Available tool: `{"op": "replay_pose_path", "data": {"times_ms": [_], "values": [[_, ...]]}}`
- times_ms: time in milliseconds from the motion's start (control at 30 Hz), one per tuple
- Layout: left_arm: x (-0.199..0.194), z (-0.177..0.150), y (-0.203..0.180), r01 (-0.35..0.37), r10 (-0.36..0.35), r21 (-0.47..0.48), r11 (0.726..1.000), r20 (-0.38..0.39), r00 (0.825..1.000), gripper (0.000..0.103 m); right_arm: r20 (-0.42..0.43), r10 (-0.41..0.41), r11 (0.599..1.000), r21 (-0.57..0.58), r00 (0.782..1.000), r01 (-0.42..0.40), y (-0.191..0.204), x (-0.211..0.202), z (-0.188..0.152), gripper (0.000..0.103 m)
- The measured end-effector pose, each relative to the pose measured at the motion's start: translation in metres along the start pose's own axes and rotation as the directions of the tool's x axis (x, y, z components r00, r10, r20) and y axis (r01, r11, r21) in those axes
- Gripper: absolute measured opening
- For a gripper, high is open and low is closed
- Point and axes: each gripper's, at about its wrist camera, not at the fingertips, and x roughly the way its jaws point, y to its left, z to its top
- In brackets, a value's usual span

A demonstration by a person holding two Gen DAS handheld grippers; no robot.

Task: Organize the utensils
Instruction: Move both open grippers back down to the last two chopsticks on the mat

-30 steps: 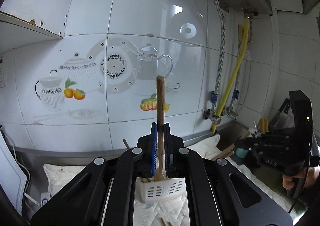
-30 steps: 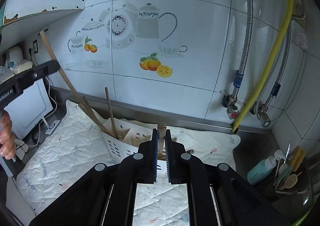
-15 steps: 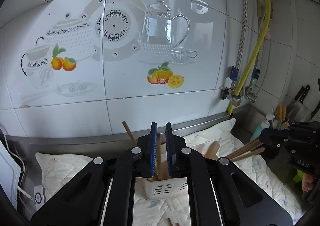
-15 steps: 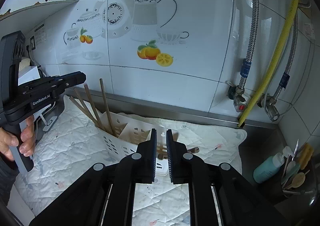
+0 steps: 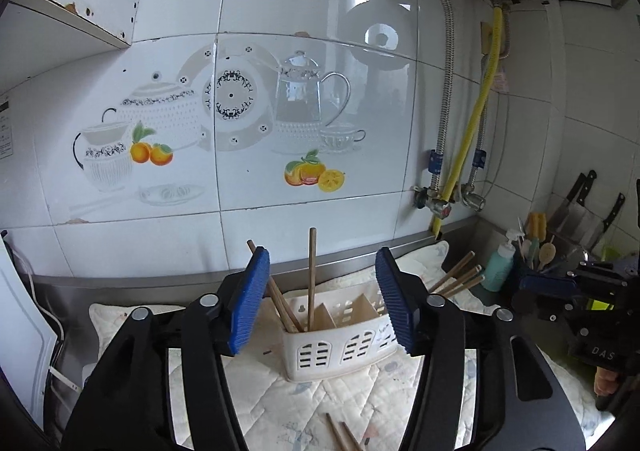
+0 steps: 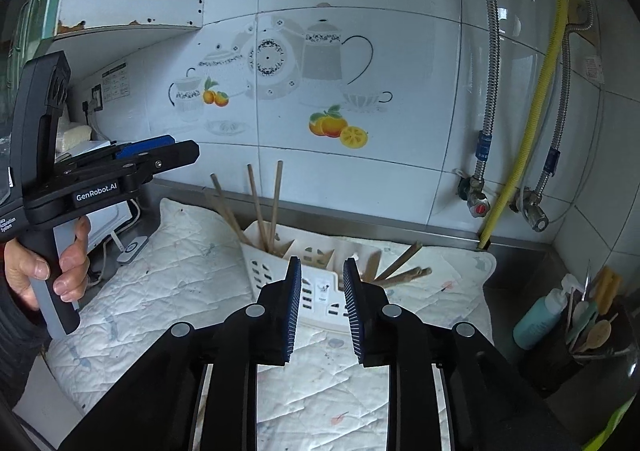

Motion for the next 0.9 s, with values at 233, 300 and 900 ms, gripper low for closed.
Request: {"op": "replay_pose_path", "data": {"times_ms": [233,300,900], "values": [[-0.048,-0.040,-0.011,-0.023,0.023,0.005,1.000,-0.002,1.000,0.081,0.010,0.017,1.000,0.007,1.000,-0.017,0.039,-0.032,-0.056,0.027],[-0.059,-0.056,-0.012,-0.026,0.026,-0.009,1.000,-0.004,1.000,0.086,0.001,0.023,1.000,0.018,1.000,-0.023,0.049,-0.036,-0.077,0.027],[-0.077,-0.164,0.025,-0.253,0.243,-0.077,0.964,-0.124,0.962,0.098,-0.199,0.120,0.980,0.183,0.973,-0.083,0.112,0.019,-0.209,0.021]]}}
